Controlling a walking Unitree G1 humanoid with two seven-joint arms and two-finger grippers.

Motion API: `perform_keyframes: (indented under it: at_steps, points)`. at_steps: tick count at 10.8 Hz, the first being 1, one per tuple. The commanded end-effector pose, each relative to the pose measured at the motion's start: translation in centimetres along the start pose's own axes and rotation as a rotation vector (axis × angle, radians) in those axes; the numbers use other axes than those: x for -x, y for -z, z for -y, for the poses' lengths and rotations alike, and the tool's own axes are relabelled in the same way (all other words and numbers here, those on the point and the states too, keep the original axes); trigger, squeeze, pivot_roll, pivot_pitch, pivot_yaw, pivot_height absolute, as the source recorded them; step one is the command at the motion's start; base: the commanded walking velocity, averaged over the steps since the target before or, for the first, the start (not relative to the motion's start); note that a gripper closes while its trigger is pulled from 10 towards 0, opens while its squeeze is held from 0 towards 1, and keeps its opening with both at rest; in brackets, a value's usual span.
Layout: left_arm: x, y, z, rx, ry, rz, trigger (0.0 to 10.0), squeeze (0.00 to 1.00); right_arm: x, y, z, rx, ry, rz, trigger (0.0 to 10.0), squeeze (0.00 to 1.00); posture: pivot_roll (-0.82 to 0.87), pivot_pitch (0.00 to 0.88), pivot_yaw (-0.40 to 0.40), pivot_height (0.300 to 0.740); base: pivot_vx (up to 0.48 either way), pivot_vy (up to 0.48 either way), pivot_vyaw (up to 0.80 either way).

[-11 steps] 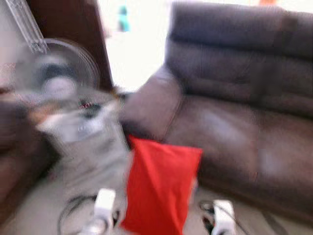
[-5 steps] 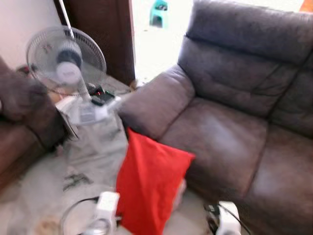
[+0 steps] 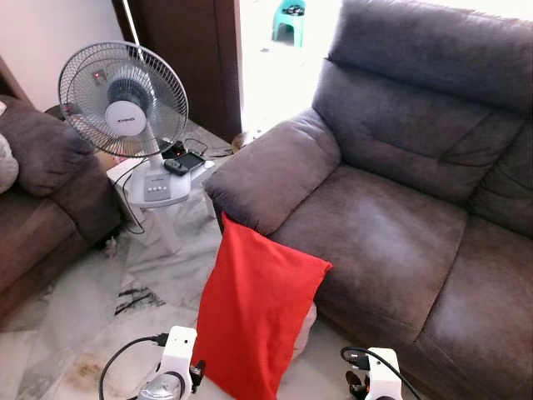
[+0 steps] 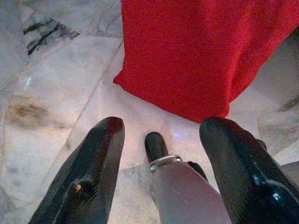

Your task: Move the pillow to the sofa from floor

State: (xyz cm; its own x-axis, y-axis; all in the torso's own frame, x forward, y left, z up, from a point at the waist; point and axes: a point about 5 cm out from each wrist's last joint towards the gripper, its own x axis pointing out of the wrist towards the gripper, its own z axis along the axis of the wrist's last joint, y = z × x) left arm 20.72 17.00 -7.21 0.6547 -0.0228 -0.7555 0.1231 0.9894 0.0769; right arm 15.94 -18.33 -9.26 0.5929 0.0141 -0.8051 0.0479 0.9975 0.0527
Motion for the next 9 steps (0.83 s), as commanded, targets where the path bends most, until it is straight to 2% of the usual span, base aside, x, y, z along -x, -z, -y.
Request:
perform_keyframes:
  at_steps: [1, 2, 5, 8, 9]
  points:
    - [0.04, 0.21, -0.28, -0.012, -0.007, -0.014, 10.0, 0.00, -0.06, -0.12, -0.13, 0.013, -0.001, -0.002, 10.0, 0.00, -0.01, 0.000, -0.012, 0.740, 0.000, 0.000, 0.80]
    - [0.04, 0.21, -0.25, -0.012, -0.007, -0.014, 10.0, 0.00, -0.05, -0.05, -0.08, -0.027, 0.006, -0.004, 10.0, 0.00, -0.01, 0.000, -0.013, 0.740, 0.000, 0.000, 0.00]
    - [0.03, 0.19, -0.20, -0.007, -0.009, -0.014, 10.0, 0.00, 0.05, 0.19, 0.12, -0.037, 0.001, -0.005, 10.0, 0.00, -0.01, 0.000, -0.014, 0.740, 0.000, 0.000, 0.00]
    - [0.01, 0.11, -0.23, -0.011, -0.009, -0.014, 10.0, 0.00, 0.05, 0.11, 0.23, -0.027, 0.003, -0.005, 10.0, 0.00, -0.01, 0.000, -0.014, 0.740, 0.000, 0.000, 0.00]
    - [0.01, 0.09, -0.24, -0.013, -0.009, -0.013, 10.0, 0.00, -0.02, -0.01, -0.09, 0.007, -0.010, -0.004, 10.0, 0.00, -0.01, 0.000, -0.014, 0.740, 0.000, 0.000, 0.46]
